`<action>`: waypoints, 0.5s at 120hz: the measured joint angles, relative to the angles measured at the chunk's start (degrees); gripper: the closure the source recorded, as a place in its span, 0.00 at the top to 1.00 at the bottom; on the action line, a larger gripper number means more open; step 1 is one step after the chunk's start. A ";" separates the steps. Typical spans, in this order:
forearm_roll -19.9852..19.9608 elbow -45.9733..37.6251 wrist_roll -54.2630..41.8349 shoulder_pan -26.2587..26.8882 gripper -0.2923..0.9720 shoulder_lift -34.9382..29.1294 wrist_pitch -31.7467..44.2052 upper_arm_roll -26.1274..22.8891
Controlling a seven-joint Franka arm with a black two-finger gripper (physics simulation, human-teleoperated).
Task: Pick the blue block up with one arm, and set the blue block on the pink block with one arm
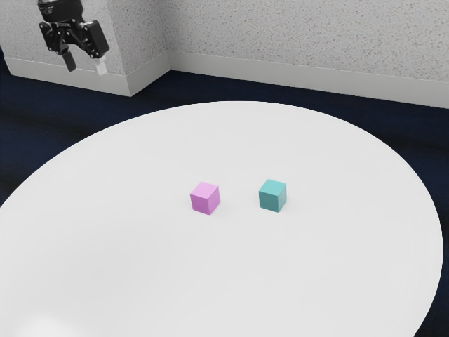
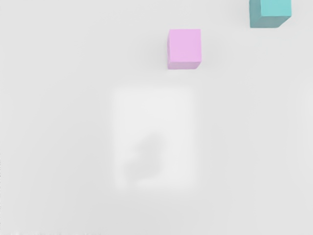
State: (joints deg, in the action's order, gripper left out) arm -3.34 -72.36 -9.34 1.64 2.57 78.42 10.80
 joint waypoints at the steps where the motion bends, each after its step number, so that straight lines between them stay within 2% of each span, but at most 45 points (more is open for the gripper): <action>1: 0.00 0.00 -0.03 -0.09 0.75 0.00 0.00 0.00; 32: 0.03 0.32 -0.90 -2.53 0.75 -0.30 -0.15 0.00; 43: -0.26 6.21 -1.11 -2.31 0.75 -4.60 -0.84 -0.55; 60: -1.80 8.10 -0.93 -2.83 0.75 -4.55 -2.57 -3.54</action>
State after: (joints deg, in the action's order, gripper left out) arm -5.15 -64.25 -10.27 -1.19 -1.98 75.85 7.25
